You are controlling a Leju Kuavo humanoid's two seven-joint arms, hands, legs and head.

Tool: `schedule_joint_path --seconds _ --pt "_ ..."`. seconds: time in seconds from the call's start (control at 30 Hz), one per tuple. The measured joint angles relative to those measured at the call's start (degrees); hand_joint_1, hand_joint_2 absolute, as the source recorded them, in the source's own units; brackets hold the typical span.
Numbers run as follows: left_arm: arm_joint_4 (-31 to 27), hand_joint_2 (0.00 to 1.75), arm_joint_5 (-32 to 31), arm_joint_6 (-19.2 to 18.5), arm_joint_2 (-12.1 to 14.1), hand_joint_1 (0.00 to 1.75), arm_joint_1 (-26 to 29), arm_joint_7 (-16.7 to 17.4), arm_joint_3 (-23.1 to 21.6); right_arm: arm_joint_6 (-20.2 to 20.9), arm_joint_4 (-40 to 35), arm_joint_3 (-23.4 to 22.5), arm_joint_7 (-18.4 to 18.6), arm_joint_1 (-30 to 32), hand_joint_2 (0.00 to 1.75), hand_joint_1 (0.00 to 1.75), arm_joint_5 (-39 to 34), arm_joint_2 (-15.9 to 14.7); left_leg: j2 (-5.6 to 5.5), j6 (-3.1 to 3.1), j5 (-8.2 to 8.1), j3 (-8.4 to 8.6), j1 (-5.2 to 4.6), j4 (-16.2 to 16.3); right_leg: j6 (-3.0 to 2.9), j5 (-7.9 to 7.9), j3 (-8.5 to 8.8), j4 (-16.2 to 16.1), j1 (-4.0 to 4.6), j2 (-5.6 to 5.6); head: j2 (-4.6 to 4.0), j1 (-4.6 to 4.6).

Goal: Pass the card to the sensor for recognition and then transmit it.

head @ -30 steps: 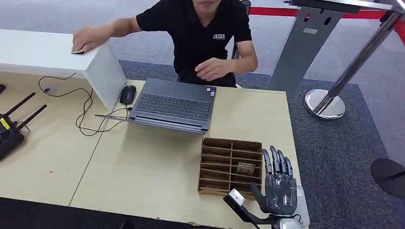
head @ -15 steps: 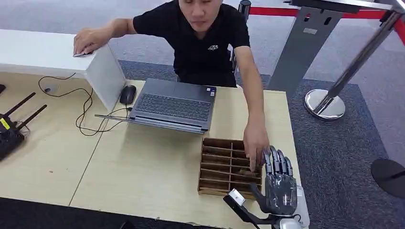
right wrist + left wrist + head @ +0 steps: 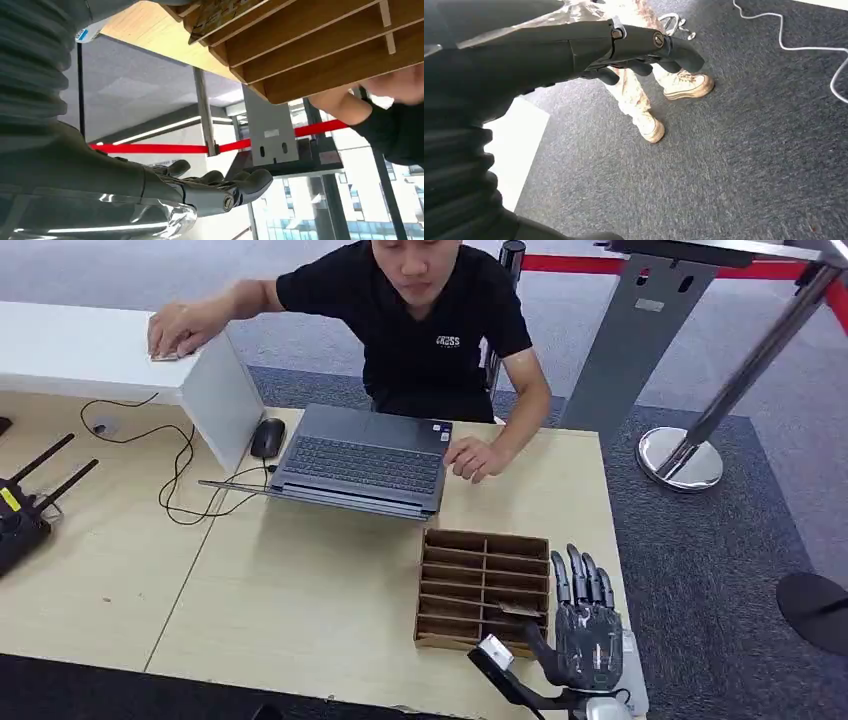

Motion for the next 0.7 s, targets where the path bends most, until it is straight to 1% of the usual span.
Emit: schedule_joint_path --seconds 0.53,0.7 --pt "0.0 1.75 -0.7 0.0 0.0 0.00 0.0 0.0 0.1 0.0 0.5 0.1 0.0 -0.1 1.75 0.00 -0.5 0.0 0.00 0.00 0.00 0.00 0.00 0.0 0.00 0.00 0.01 0.0 0.00 0.00 0.00 0.02" --pt "0.0 1.75 -0.7 0.0 0.0 0.00 0.0 -0.1 0.1 -0.2 0.9 0.5 0.0 -0.9 1.75 0.00 -1.2 0.5 -0.01 0.00 0.00 0.00 0.00 0.0 0.00 0.00 0.01 0.0 0.00 0.00 0.00 0.02"
